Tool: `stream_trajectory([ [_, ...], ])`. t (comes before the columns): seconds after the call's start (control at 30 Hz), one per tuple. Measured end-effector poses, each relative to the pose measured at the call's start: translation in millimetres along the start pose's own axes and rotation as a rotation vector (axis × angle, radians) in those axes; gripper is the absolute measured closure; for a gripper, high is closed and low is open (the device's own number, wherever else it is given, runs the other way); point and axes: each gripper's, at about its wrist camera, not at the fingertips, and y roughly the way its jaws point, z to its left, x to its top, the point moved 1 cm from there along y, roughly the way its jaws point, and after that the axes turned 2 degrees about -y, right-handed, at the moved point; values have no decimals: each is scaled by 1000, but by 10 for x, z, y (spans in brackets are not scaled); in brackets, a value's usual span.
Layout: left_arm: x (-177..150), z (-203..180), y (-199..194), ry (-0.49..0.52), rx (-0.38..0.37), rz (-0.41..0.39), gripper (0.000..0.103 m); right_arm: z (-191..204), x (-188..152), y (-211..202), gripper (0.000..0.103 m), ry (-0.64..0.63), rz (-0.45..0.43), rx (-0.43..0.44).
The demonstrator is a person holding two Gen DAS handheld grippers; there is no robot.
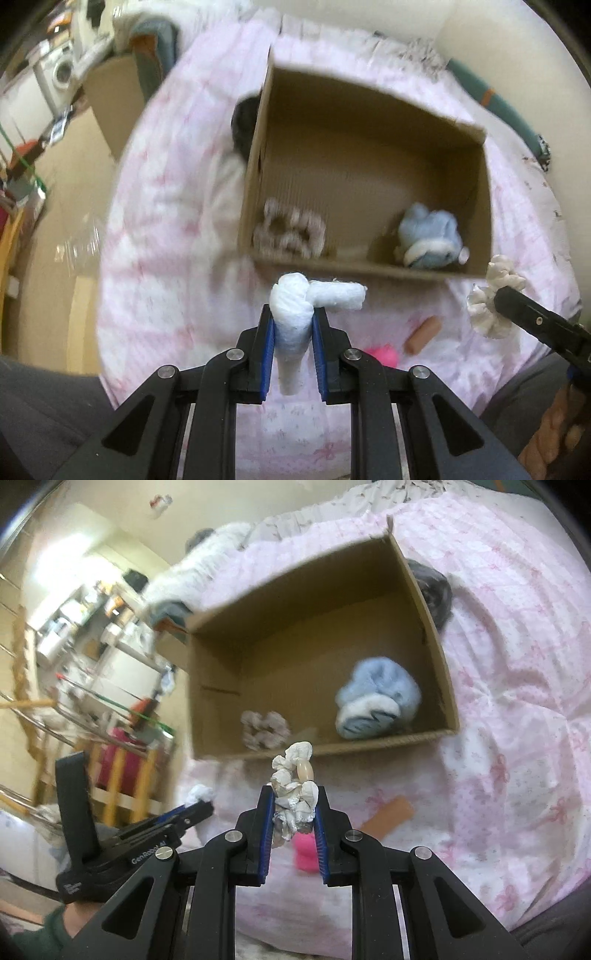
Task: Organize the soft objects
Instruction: 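Carry the white cloth and cream scrunchie over the box with both tools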
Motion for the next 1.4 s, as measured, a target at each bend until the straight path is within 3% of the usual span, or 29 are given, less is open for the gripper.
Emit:
stream_trajectory([
  [0.2,348,-8,-217,42,44,-117,86,96,215,-211,81,-33,-90,32],
  [0.47,786,55,-152,34,59,-181,85,47,573,-248,81,-81,-185,-26],
  [0.67,865,3,65,39,0,-234,85,-124,686,-41,81,-57,-168,-59],
  [0.87,843,123,360,-13,42,-187,85,-211,675,140,81,-53,-132,-93],
  [1.13,785,66,388,28,90,-188,85,-219,616,317,81,-75,-71,-177],
  [1.4,775,-26,324,32,-3,-215,85,-125,546,428,81,-150,-26,-213],
])
